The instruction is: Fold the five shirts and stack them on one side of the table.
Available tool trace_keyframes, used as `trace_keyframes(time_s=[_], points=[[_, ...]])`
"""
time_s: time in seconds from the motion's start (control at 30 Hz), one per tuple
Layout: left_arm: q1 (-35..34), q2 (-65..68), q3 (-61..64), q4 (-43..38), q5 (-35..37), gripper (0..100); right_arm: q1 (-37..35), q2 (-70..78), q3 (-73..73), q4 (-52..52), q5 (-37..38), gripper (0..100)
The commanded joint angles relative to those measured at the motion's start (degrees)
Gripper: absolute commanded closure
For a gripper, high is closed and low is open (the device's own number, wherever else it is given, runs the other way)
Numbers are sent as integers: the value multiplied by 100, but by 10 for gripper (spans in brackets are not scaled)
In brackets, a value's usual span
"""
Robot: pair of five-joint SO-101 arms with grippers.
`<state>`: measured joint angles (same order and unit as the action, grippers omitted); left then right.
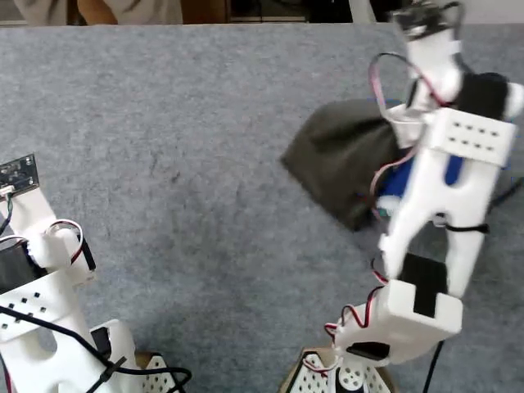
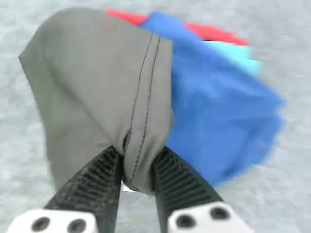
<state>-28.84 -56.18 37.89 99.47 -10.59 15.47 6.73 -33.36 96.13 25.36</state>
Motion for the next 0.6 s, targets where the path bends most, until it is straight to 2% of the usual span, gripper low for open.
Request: trace_keyframes(time_s=[0.0, 0.57], points=[[-53, -57, -9, -44, -26, 981, 523, -242, -514, -264, 114, 998], [-53, -57, -9, -44, -26, 981, 1859, 488, -558, -695, 369, 997]])
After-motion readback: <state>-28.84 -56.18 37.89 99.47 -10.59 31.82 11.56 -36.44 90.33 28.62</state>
